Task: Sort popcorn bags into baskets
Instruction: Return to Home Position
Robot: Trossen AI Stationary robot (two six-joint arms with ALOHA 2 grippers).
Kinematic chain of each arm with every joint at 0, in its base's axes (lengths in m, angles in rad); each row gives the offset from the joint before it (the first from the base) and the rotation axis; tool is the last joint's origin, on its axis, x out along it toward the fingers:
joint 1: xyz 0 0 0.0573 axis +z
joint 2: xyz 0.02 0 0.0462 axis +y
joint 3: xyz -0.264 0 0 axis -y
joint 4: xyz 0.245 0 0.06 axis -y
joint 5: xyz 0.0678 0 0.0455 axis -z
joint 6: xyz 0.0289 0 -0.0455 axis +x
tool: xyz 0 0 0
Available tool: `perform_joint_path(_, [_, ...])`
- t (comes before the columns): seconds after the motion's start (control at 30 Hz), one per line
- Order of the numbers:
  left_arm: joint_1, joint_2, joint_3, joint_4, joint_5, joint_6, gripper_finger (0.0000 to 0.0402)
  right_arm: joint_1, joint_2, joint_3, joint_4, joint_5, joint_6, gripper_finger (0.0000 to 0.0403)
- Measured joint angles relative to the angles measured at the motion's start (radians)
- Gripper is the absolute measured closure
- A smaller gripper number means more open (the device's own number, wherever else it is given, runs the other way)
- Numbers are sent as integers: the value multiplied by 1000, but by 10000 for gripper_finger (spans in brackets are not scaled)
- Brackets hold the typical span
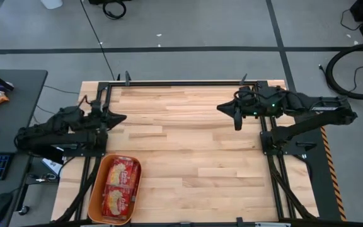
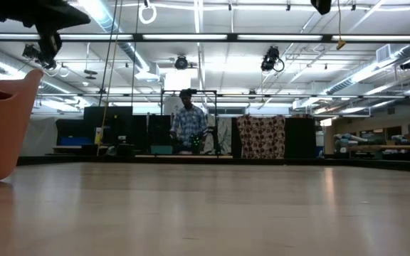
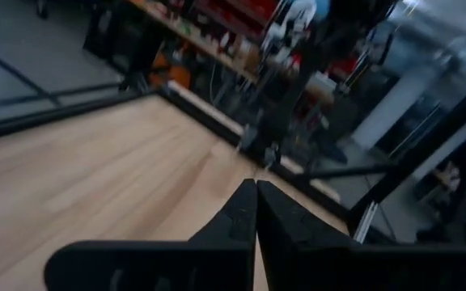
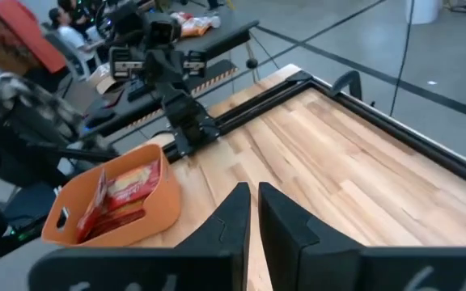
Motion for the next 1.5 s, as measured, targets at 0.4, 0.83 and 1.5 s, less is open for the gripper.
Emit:
perform_joint_path(0.4, [0, -186, -149, 63, -40, -52, 391, 0, -202, -435, 297, 2, 254, 375])
perform_joint_path(0.83, [-1, -193, -250, 203, -16, -141, 391, 1, -514, -849, 502, 38, 484, 375])
perform_joint_path(1.5, [-1, -185, -474, 427, -159, -420, 391, -4, -736, -1098, 525, -32, 492, 375])
